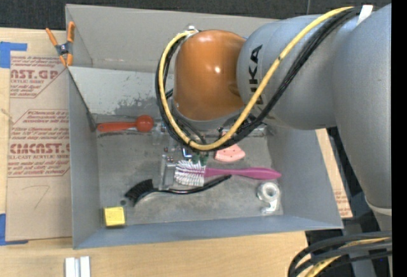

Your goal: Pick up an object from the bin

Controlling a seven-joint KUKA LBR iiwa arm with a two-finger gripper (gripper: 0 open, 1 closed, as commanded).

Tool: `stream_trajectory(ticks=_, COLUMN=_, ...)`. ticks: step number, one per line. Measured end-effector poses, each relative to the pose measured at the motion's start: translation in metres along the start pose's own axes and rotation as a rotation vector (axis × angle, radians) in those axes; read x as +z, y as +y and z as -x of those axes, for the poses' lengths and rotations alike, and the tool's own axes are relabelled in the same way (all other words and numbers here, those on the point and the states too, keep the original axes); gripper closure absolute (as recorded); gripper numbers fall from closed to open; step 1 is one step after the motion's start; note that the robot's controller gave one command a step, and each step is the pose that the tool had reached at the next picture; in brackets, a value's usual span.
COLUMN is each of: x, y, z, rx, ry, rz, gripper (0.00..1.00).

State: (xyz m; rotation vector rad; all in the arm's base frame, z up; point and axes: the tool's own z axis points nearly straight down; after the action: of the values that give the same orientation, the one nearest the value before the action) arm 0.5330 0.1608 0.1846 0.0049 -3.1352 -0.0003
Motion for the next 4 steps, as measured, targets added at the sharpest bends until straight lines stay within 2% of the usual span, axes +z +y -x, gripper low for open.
stream_trajectory(ticks=1, x=-0.005, y=-0.001, z=0.002, rx=0.003, ry=-0.007, rz=0.001, gripper=0.0)
stream_trajectory(ticks=2, x=0.118, y=0.013, z=-0.05, rx=0.112, ry=-0.006, rz=0.003, gripper=0.0)
stream_trajectory(ticks=3, x=0.076, y=0.03, z=-0.051, rx=-0.066, ry=-0.016, rz=0.004, gripper=0.0)
stream_trajectory(ticks=4, x=0.085, y=-0.049, z=-0.031, rx=0.313, ry=-0.009, rz=0.001, gripper=0.0)
